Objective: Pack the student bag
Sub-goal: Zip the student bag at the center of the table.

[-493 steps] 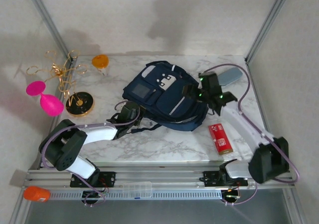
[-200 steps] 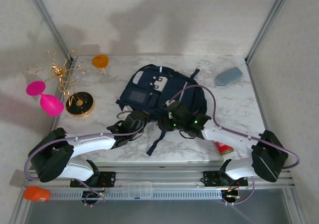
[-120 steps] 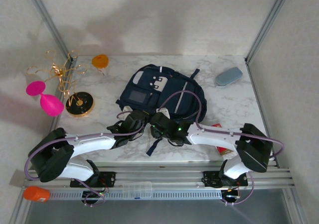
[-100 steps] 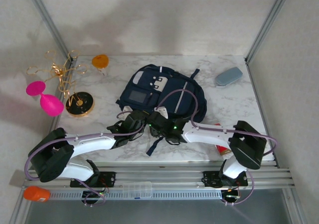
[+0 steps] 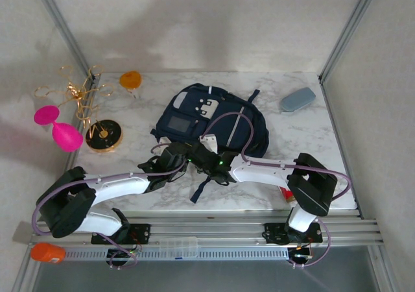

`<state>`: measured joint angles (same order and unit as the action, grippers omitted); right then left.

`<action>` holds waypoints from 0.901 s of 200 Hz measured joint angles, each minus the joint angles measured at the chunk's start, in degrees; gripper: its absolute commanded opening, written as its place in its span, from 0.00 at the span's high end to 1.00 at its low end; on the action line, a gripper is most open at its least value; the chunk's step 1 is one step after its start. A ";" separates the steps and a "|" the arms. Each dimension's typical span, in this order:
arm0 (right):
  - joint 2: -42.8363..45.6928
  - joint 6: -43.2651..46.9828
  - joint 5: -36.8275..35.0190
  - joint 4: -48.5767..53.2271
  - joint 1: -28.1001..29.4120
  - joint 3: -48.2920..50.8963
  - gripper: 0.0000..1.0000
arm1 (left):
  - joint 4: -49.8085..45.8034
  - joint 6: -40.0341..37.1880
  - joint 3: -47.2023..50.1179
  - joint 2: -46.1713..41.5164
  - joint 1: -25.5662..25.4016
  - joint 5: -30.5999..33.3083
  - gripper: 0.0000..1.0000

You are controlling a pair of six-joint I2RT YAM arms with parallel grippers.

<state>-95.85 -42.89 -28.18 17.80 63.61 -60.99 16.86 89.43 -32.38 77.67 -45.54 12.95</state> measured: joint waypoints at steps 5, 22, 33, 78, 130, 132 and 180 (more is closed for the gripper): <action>0.00 0.31 -0.20 0.00 0.00 0.00 0.83 | 0.00 0.00 0.00 -0.07 0.00 0.07 1.00; 0.00 0.68 -0.33 0.00 0.00 0.00 0.84 | -0.04 0.00 0.00 -0.17 0.00 0.20 1.00; 0.00 1.20 -0.35 0.00 0.00 0.00 0.85 | -0.07 0.00 0.00 -0.26 0.00 0.37 1.00; 0.74 3.78 -0.28 -0.28 0.02 0.61 0.99 | -0.24 0.00 0.00 -0.33 -0.17 0.81 1.00; 7.91 5.86 3.15 -0.85 -0.22 5.42 1.00 | -1.55 -3.15 -0.63 -1.40 4.55 -3.30 1.00; 8.57 5.86 3.32 -0.83 -0.31 5.84 1.00 | -1.75 -3.61 -0.81 -1.46 5.16 -3.65 1.00; 24.72 7.26 5.33 2.21 -2.43 15.61 1.00 | -4.20 -9.88 -5.99 0.98 17.09 -12.63 1.00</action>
<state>-71.13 -35.64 -22.85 20.01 61.19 -45.39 12.67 79.55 -38.37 78.65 -28.45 0.32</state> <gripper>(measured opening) 0.063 0.056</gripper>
